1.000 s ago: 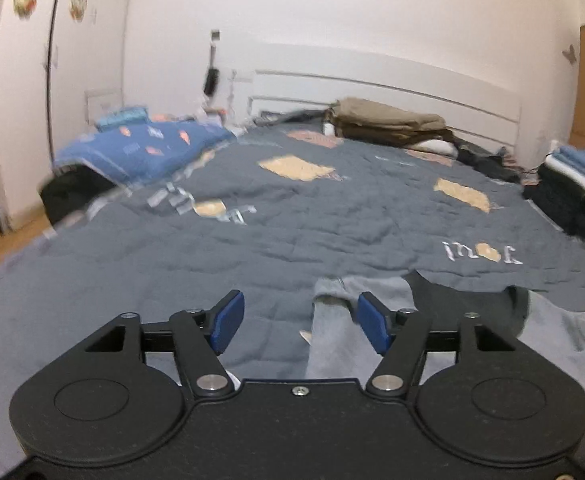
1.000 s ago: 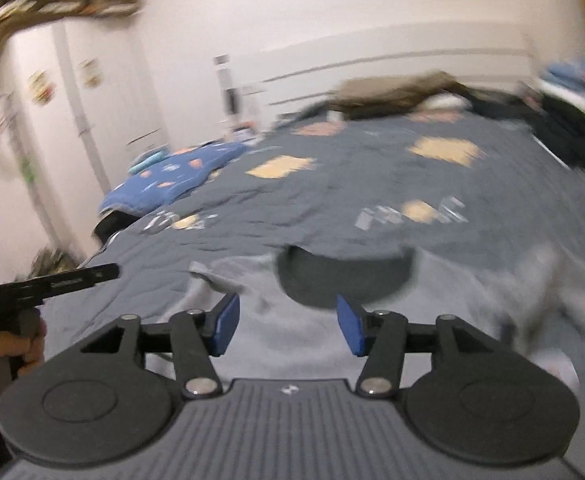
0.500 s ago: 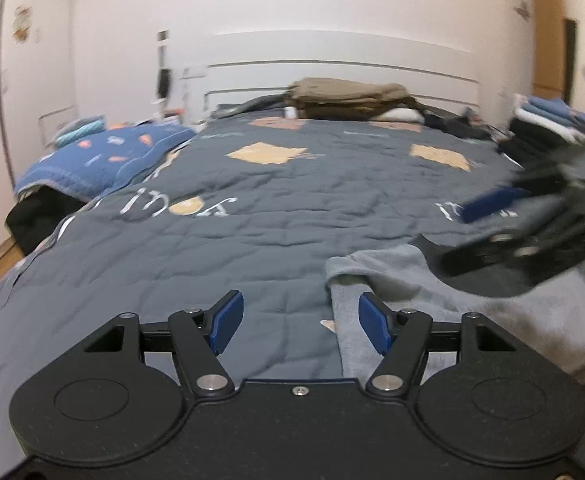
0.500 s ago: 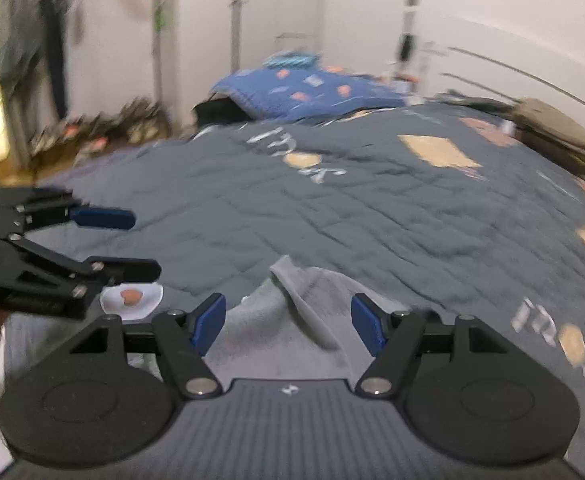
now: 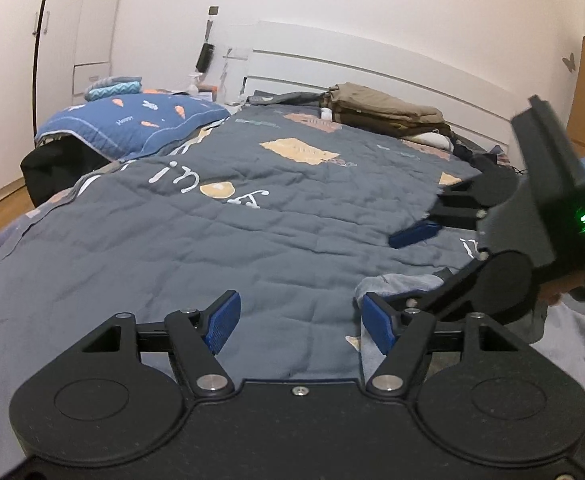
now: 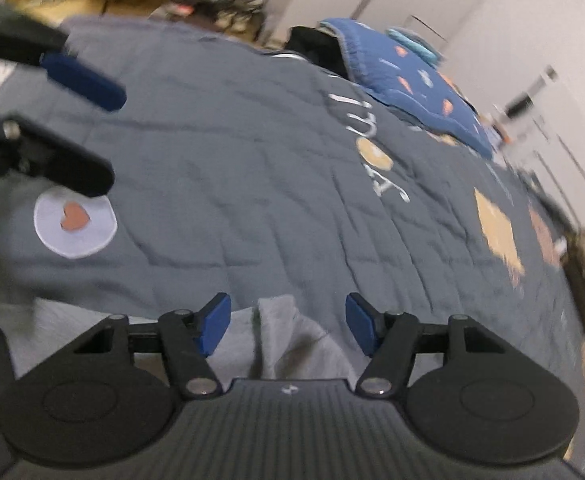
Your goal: Fold clothes
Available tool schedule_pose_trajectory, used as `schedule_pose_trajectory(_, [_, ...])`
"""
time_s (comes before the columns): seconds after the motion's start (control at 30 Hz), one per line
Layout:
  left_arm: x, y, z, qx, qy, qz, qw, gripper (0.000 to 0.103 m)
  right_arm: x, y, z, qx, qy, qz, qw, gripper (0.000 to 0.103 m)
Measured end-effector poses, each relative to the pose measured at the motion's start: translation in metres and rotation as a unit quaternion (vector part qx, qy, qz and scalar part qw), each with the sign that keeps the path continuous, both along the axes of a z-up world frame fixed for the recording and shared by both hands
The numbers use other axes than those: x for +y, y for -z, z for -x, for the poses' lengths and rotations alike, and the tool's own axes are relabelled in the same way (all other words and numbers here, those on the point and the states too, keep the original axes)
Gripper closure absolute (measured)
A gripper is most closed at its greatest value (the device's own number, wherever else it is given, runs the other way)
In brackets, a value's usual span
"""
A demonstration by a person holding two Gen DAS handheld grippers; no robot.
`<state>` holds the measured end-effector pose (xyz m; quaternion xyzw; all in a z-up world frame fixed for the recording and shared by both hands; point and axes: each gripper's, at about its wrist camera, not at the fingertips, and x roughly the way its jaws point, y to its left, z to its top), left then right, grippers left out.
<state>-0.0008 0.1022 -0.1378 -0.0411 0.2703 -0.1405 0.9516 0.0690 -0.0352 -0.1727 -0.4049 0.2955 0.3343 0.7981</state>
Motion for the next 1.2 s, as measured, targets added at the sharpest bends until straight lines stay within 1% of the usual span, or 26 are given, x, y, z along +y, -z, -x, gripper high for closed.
schedule_pose_trajectory(0.03, [-0.001, 0.0, 0.001, 0.0, 0.002, -0.002, 1.0, 0.037, 0.003, 0.001, -0.001, -0.001, -0.009, 0.006, 1.0, 0.048])
schedule_pose_trajectory(0.07, [-0.002, 0.0, 0.001, 0.001, 0.004, -0.005, 1.0, 0.037, 0.007, 0.003, -0.003, -0.002, -0.019, 0.012, 1.0, 0.055])
schedule_pose_trajectory(0.17, [-0.005, 0.002, 0.001, 0.003, 0.01, -0.009, 0.9999, 0.036, 0.015, 0.012, -0.009, -0.002, -0.043, 0.05, 0.998, 0.071])
schedule_pose_trajectory(0.23, [-0.006, 0.002, 0.002, 0.005, 0.011, -0.01, 0.9999, 0.036, 0.02, 0.02, -0.011, -0.001, -0.06, 0.084, 0.995, 0.075])
schedule_pose_trajectory(0.4, [-0.005, 0.003, 0.0, 0.011, 0.007, -0.006, 0.9999, 0.035, 0.024, 0.038, -0.004, -0.009, -0.113, 0.156, 0.981, 0.074])
schedule_pose_trajectory(0.5, [-0.004, 0.004, -0.001, 0.015, 0.004, -0.005, 0.9999, 0.035, 0.022, 0.046, 0.002, -0.029, -0.145, 0.184, 0.972, 0.076])
schedule_pose_trajectory(0.53, [-0.004, 0.004, -0.001, 0.016, 0.004, -0.006, 0.9998, 0.035, 0.022, 0.049, 0.004, -0.04, -0.156, 0.195, 0.968, 0.077])
schedule_pose_trajectory(0.57, [-0.004, 0.004, -0.001, 0.017, 0.003, -0.007, 0.9998, 0.035, 0.021, 0.052, 0.007, -0.051, -0.169, 0.203, 0.963, 0.088])
schedule_pose_trajectory(0.6, [-0.004, 0.005, -0.001, 0.018, 0.002, -0.008, 0.9998, 0.035, 0.021, 0.052, 0.009, -0.061, -0.177, 0.204, 0.961, 0.091])
schedule_pose_trajectory(0.63, [-0.005, 0.005, -0.001, 0.019, 0.002, -0.009, 0.9998, 0.035, 0.021, 0.051, 0.01, -0.072, -0.174, 0.199, 0.962, 0.092])
schedule_pose_trajectory(0.67, [-0.005, 0.005, -0.001, 0.019, 0.001, -0.011, 0.9998, 0.035, 0.019, 0.047, 0.007, -0.076, -0.16, 0.185, 0.967, 0.093])
schedule_pose_trajectory(0.7, [-0.006, 0.006, -0.001, 0.019, 0.001, -0.012, 0.9997, 0.035, 0.017, 0.043, 0.002, -0.073, -0.141, 0.167, 0.973, 0.094])
schedule_pose_trajectory(0.73, [-0.007, 0.006, -0.001, 0.02, 0.001, -0.012, 0.9997, 0.035, 0.016, 0.039, -0.003, -0.069, -0.12, 0.149, 0.979, 0.098])
schedule_pose_trajectory(0.77, [-0.007, 0.006, -0.001, 0.021, 0.001, -0.013, 0.9997, 0.035, 0.012, 0.037, -0.01, -0.064, -0.096, 0.141, 0.983, 0.099])
schedule_pose_trajectory(0.87, [-0.008, 0.007, -0.002, 0.021, 0.002, -0.016, 0.9996, 0.035, 0.0, 0.034, -0.031, -0.049, -0.022, 0.124, 0.991, 0.101])
schedule_pose_trajectory(0.93, [-0.008, 0.008, -0.002, 0.023, 0.004, -0.016, 0.9996, 0.035, -0.01, 0.033, -0.04, -0.027, 0.007, 0.114, 0.993, 0.101])
schedule_pose_trajectory(1.0, [-0.009, 0.009, -0.003, 0.024, 0.007, -0.018, 0.9995, 0.035, -0.02, 0.028, -0.043, -0.004, 0.023, 0.09, 0.996, 0.101])
schedule_pose_trajectory(1.1, [-0.014, 0.012, -0.004, 0.026, 0.015, -0.031, 0.9991, 0.035, -0.028, 0.013, -0.041, 0.015, 0.034, 0.035, 0.999, 0.099])
schedule_pose_trajectory(1.13, [-0.016, 0.014, -0.003, 0.027, 0.02, -0.037, 0.9988, 0.035, -0.03, 0.007, -0.038, 0.022, 0.032, 0.017, 0.999, 0.097])
schedule_pose_trajectory(1.17, [-0.019, 0.016, -0.003, 0.027, 0.026, -0.043, 0.9983, 0.035, -0.031, 0.0, -0.035, 0.029, 0.028, -0.001, 0.999, 0.097])
schedule_pose_trajectory(1.2, [-0.022, 0.017, -0.003, 0.027, 0.032, -0.05, 0.9979, 0.035, -0.029, -0.004, -0.031, 0.034, 0.021, -0.008, 0.999, 0.097])
